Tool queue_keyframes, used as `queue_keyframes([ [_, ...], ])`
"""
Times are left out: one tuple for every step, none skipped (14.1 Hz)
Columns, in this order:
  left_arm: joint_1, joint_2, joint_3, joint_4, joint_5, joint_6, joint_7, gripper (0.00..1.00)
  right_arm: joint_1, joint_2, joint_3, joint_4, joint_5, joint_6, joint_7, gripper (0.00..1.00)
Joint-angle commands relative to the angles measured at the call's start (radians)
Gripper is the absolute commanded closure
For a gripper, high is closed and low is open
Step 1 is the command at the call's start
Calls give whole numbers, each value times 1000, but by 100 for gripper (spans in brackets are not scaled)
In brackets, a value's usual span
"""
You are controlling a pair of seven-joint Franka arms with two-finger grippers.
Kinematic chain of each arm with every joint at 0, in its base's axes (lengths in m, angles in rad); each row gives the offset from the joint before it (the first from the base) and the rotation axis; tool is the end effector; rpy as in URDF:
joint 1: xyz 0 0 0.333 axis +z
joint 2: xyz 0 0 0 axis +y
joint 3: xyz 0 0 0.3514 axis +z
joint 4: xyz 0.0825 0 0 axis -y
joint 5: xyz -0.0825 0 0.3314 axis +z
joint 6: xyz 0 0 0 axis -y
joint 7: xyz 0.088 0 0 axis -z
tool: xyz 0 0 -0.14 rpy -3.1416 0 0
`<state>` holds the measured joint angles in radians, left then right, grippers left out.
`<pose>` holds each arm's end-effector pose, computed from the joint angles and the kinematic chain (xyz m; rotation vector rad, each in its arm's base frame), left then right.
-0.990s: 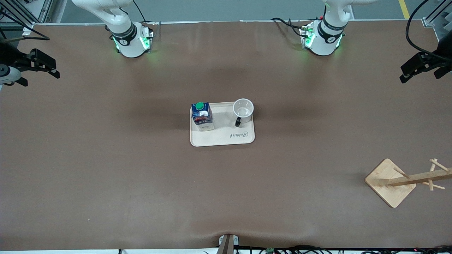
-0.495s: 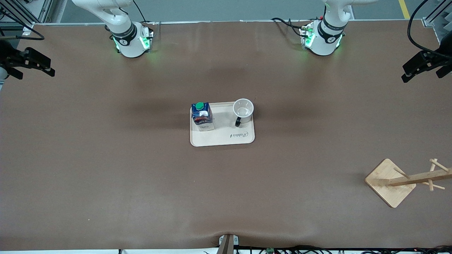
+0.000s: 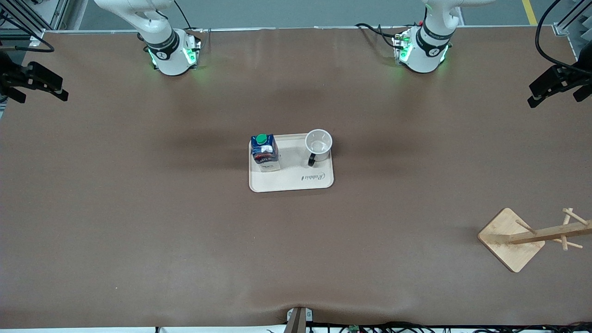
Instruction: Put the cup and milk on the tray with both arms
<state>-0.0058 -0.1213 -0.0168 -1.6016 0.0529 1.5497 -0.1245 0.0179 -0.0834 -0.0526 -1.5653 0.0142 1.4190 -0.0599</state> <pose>0.4595 -0.0035 0.6706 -3.0857 -0.1620 -0.1132 0.4545 -0.0150 0.6564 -3.1184 -0.0425 0.0968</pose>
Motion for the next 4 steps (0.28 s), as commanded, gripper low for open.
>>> queue_keyframes([
  [1,6,0,17,-4,-5,8,0,-7,22,10,46,-19,-6,9,0],
  [1,6,0,17,-4,-5,11,0,-12,24,10,63,-19,-6,9,0],
  [1,6,0,17,-4,-5,11,0,-15,25,10,71,-19,-5,9,0],
  [1,6,-2,17,-4,-5,10,0,-15,36,10,71,-20,-3,9,0],
])
